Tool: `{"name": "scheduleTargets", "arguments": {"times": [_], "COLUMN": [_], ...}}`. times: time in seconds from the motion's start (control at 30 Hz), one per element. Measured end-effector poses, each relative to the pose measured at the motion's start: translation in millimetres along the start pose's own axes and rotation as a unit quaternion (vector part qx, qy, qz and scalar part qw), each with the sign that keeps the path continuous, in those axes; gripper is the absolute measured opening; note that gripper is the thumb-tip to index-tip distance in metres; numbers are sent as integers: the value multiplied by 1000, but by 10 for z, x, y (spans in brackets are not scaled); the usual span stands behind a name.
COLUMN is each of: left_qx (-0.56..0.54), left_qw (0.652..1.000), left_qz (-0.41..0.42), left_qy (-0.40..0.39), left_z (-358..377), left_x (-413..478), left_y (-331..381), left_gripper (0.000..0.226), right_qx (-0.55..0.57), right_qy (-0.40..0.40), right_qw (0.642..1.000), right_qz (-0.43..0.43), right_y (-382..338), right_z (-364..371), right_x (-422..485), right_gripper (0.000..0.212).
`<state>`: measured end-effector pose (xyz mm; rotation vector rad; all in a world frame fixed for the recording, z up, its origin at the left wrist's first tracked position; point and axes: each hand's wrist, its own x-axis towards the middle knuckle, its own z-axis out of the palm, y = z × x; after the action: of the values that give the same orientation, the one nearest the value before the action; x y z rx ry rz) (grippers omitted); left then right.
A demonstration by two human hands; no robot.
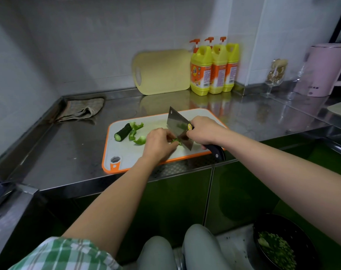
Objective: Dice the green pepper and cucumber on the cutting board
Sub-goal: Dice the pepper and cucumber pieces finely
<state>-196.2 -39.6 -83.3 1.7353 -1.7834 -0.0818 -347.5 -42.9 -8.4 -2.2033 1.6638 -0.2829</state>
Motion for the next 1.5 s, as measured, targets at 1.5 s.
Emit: {"name": "scheduleTargets", "arguments": {"times": [1.5], "left_qx": [-83], "left_qw": [996], "left_qz": [-41], "left_qy": [8], "left_z": [14], "left_x": [-50], "left_y": [-70], "left_gripper": [14], "right_qx": [42], "right_qy": [54], "right_qw": [998], "right_qz": [-7], "right_y": [-6], "right_z": [190], "right_x": [168], "right_gripper": [18]}}
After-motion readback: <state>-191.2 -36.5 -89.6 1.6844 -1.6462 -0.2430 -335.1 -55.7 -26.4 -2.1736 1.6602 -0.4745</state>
